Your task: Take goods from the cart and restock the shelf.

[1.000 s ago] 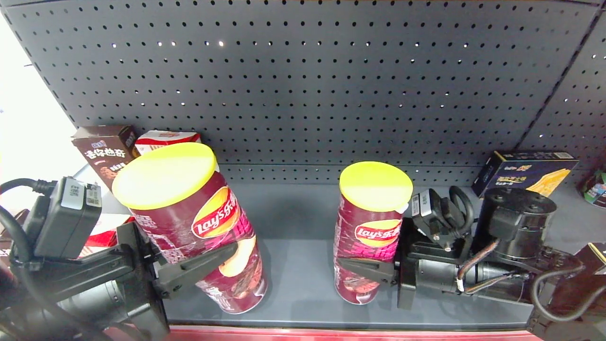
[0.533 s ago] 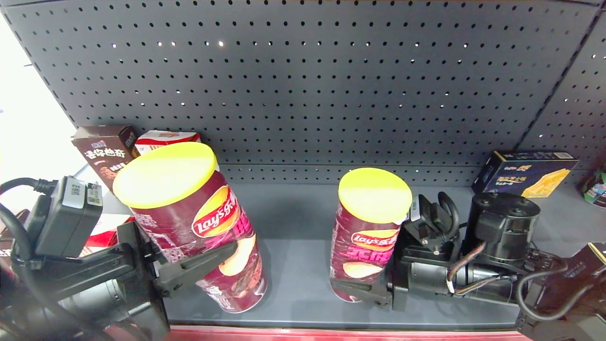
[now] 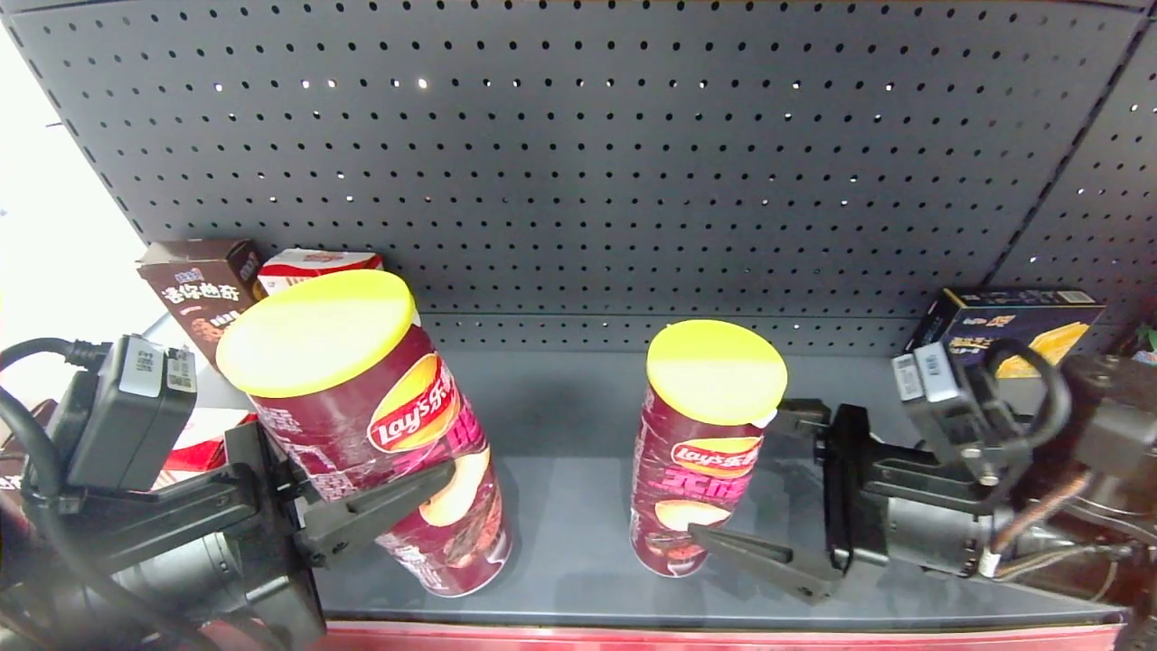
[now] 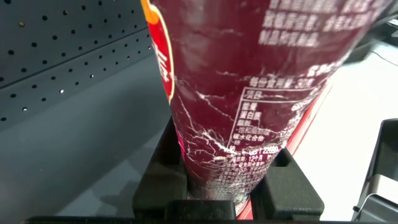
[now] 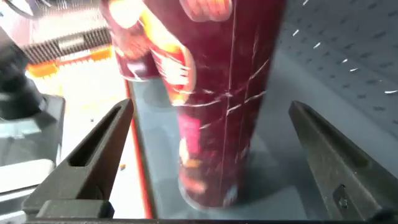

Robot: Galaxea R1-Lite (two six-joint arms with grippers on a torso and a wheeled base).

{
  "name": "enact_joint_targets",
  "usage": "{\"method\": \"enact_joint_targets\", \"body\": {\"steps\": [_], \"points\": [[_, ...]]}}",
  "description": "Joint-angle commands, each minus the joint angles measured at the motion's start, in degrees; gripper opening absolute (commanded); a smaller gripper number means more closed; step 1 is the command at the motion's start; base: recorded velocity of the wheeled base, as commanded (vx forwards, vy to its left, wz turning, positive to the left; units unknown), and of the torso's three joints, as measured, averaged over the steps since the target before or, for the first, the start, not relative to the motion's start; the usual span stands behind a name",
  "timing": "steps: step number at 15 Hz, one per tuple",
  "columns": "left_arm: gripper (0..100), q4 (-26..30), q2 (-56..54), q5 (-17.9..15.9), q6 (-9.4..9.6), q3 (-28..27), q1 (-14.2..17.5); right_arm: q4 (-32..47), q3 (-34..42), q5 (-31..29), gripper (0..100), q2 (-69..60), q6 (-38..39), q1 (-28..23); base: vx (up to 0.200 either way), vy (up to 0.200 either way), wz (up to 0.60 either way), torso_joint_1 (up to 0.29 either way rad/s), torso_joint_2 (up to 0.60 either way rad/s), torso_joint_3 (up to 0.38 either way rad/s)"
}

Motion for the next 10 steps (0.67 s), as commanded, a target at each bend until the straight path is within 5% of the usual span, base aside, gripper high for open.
{"method": "enact_joint_targets", "body": {"steps": [1, 6, 10], "points": [[0, 0.0, -0.04, -0.01, 0.02, 0.11, 0.0, 0.93, 5.99, -0.19, 100, -14.21, 2.03, -3.72, 0.0, 0.0, 0.0, 0.0, 0.0, 0.0], [0, 0.0, -0.04, -0.01, 0.02, -0.42, -0.18, 15.96, 7.49, -5.37, 100, -36.8, 8.09, -20.86, 0.0, 0.0, 0.0, 0.0, 0.0, 0.0], [0, -0.44, -0.12, -0.09, 0.02, 0.2, -0.27, 30.64, 12.94, -12.05, 100, -54.9, 8.97, -24.38, 0.0, 0.0, 0.0, 0.0, 0.0, 0.0]]}}
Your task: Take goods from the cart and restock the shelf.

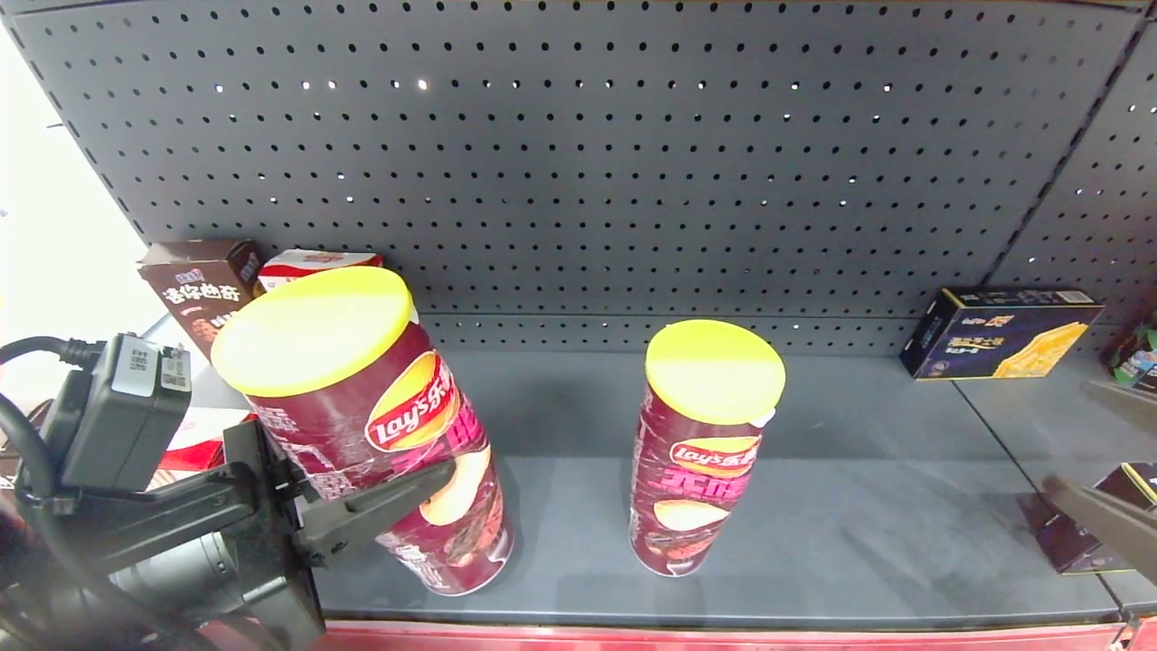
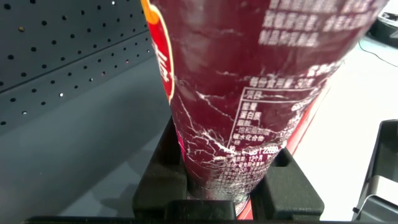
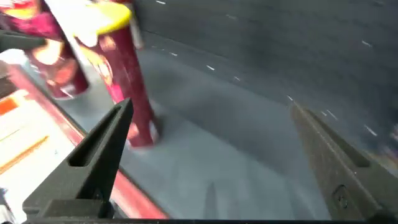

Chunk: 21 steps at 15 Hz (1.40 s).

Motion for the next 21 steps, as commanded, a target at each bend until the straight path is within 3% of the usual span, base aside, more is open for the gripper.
{"method": "enact_joint_targets", "body": {"steps": [1, 4, 5, 6, 7, 10, 13, 15, 21], "points": [[0, 0.0, -0.08, 0.02, 0.02, 0.22, -0.02, 8.92, 4.78, -4.31, 100, -16.87, 0.6, -2.82, 0.0, 0.0, 0.0, 0.0, 0.0, 0.0], [0, -0.09, -0.43, -0.07, 0.02, -0.22, -0.02, 24.56, 6.8, -11.17, 100, -31.37, 0.6, -3.43, 0.0, 0.0, 0.0, 0.0, 0.0, 0.0], [0, -0.09, -0.43, -0.07, 0.02, -0.3, -0.11, 33.18, 6.89, -15.3, 100, -38.31, 0.6, -3.87, 0.0, 0.0, 0.0, 0.0, 0.0, 0.0], [0, -0.09, -0.43, -0.07, 0.02, -0.13, -0.11, 35.99, 6.97, -16.88, 100, -40.77, 0.6, -3.87, 0.0, 0.0, 0.0, 0.0, 0.0, 0.0], [0, -0.09, -0.52, -0.16, 0.02, 0.31, -0.11, 38.36, 8.91, -22.16, 100, -42.62, 0.77, -4.05, 0.0, 0.0, 0.0, 0.0, 0.0, 0.0], [0, -0.09, -0.6, -0.16, 0.11, 0.49, -0.11, 33.88, 16.55, -26.29, 100, -42.53, 0.69, -4.05, 0.0, 0.0, 0.0, 0.0, 0.0, 0.0], [0, 0.17, -1.13, -0.25, 0.37, 1.1, -0.2, 40.12, 16.55, -26.38, 100, -42.53, -0.54, -4.05, 0.0, 0.0, 0.0, 0.0, 0.0, 0.0], [0, 0.26, -1.22, -0.34, 0.28, 1.1, -1.87, 39.5, 16.55, -26.55, 100, -42.53, 0.6, -3.96, 0.0, 0.0, 0.0, 0.0, 0.0, 0.0], [0, 0.53, -1.22, -1.57, 0.2, -0.13, -1.96, 39.5, 16.55, -26.55, 100, -42.53, 0.86, -4.05, 0.0, 0.0, 0.0, 0.0, 0.0, 0.0]]}}
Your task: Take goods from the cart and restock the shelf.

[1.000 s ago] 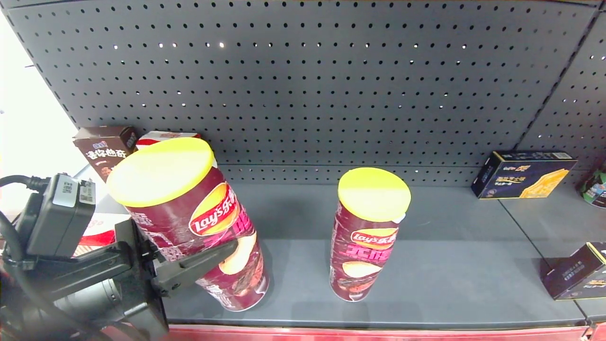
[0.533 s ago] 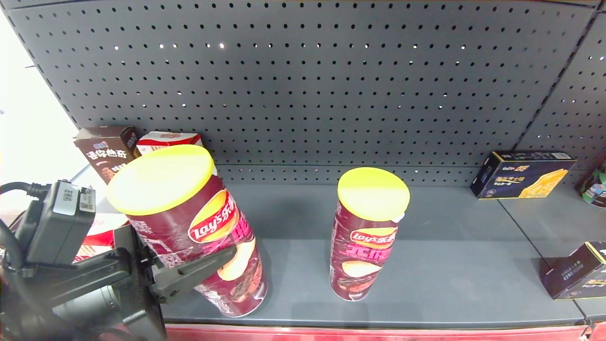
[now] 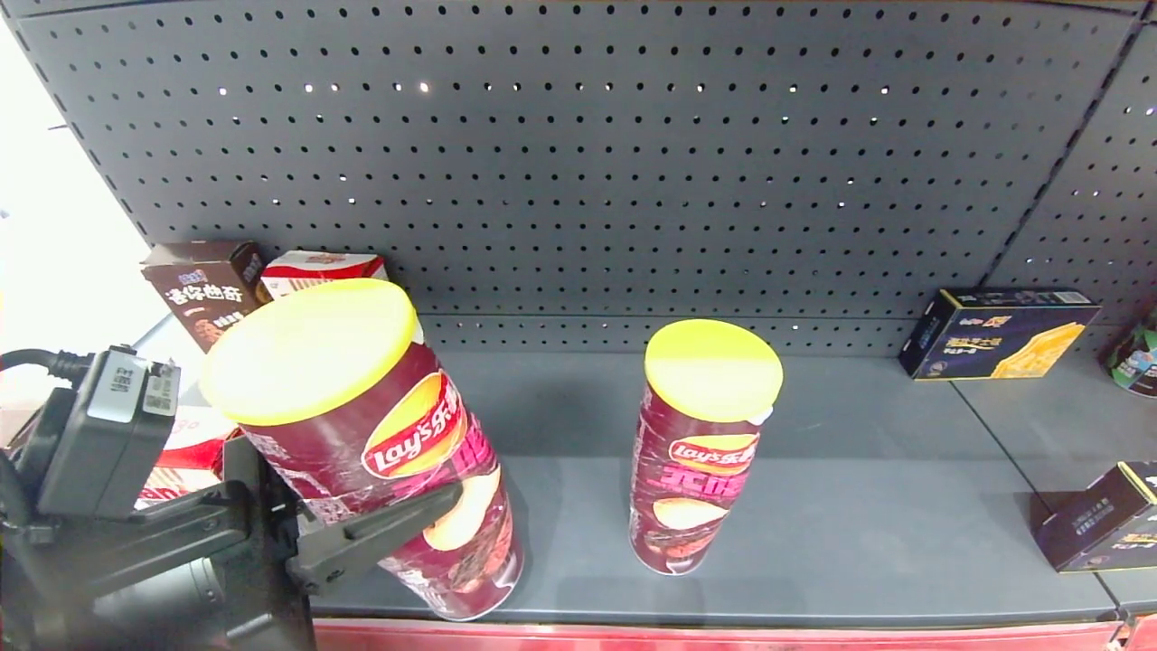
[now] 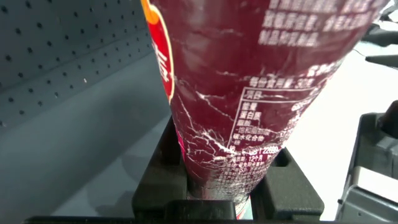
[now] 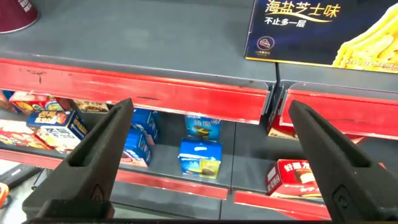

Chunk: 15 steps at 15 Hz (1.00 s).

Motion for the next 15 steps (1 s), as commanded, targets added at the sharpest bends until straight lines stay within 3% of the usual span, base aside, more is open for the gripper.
{"method": "enact_joint_targets", "body": {"steps": [1, 4, 7, 9, 11, 13, 14, 15], "points": [[0, 0.13, 0.35, 0.06, -0.1, -2.19, 0.47, -0.02, 0.02, -0.01, 100, 0.37, -0.02, 0.03, 0.0, 0.0, 0.0, 0.0, 0.0, 0.0], [0, 3.29, 1.49, 0.23, -0.19, -5.36, 0.56, -0.02, 0.02, -0.01, 100, 0.37, -0.02, 0.03, 0.0, 0.0, 0.0, 0.0, 0.0, 0.0], [0, 19.29, 1.14, -0.12, 0.25, -16.43, -0.15, -0.02, 0.02, -0.01, 100, 0.37, -0.02, 0.03, 0.0, 0.0, 0.0, 0.0, 0.0, 0.0], [0, 25.18, 2.99, -0.29, 0.43, -23.29, 0.47, -0.02, 0.02, -0.01, 100, 0.37, -0.02, 0.11, 0.0, 0.0, 0.0, 0.0, 0.0, 0.0], [0, 29.48, 3.69, -0.21, 0.69, -26.63, -0.85, -0.02, 0.02, -0.01, 100, 0.37, -0.02, 0.03, 0.0, 0.0, 0.0, 0.0, 0.0, 0.0], [0, 29.48, 5.36, 0.76, 2.98, -26.36, -2.25, -0.02, 0.02, -0.01, 100, 0.37, -0.02, 0.03, 0.0, 0.0, 0.0, 0.0, 0.0, 0.0], [0, 29.92, 6.59, 0.59, 5.53, -27.24, -2.25, -0.02, 0.02, -0.01, 100, 0.37, -0.02, 0.11, 0.0, 0.0, 0.0, 0.0, 0.0, 0.0], [0, 29.92, 7.56, 0.67, 6.23, -27.77, -2.25, -0.02, 0.02, -0.01, 100, 0.37, -0.02, 0.03, 0.0, 0.0, 0.0, 0.0, 0.0, 0.0]]}}
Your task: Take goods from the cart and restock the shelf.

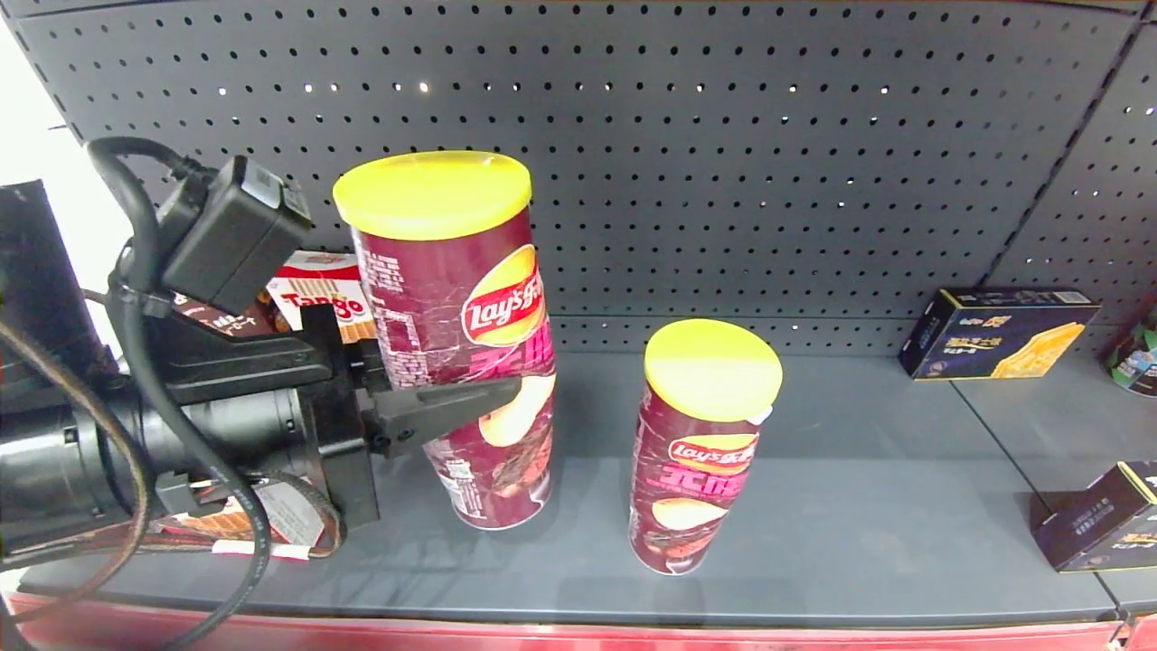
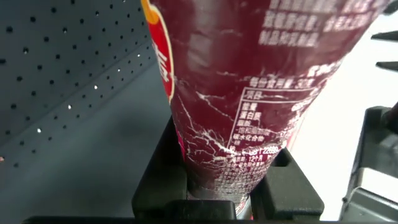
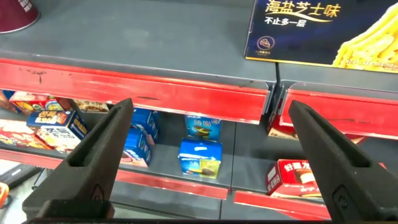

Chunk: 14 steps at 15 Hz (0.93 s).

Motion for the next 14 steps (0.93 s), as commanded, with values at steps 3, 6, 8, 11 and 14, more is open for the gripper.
{"method": "enact_joint_targets", "body": {"steps": [3, 6, 8, 11, 14], "points": [[0, -2.88, 10.73, 0.05, 7.31, -2.71, 2.04, -0.02, 0.0, -0.01, 100, 0.36, -0.04, 0.0, 0.0, 0.0, 0.0, 0.0, 0.0, 0.0], [0, -4.11, 17.5, -0.21, 7.05, -9.13, 2.22, -0.02, 0.0, -0.01, 100, 0.36, -0.04, 0.0, 0.0, 0.0, 0.0, 0.0, 0.0, 0.0], [0, -4.2, 21.01, -0.21, 6.26, -12.73, 2.22, -0.02, 0.0, -0.01, 100, 0.36, -0.04, 0.0, 0.0, 0.0, 0.0, 0.0, 0.0, 0.0], [0, -5.26, 26.11, -0.12, 1.69, -18.53, 2.3, -0.02, 0.0, -0.01, 100, 0.36, -0.04, 0.0, 0.0, 0.0, 0.0, 0.0, 0.0, 0.0], [0, -9.83, 31.21, -0.04, -0.86, -21.96, 2.39, -0.02, 0.0, -0.01, 100, 0.36, -0.04, 0.0, 0.0, 0.0, 0.0, 0.0, 0.0, 0.0]]}}
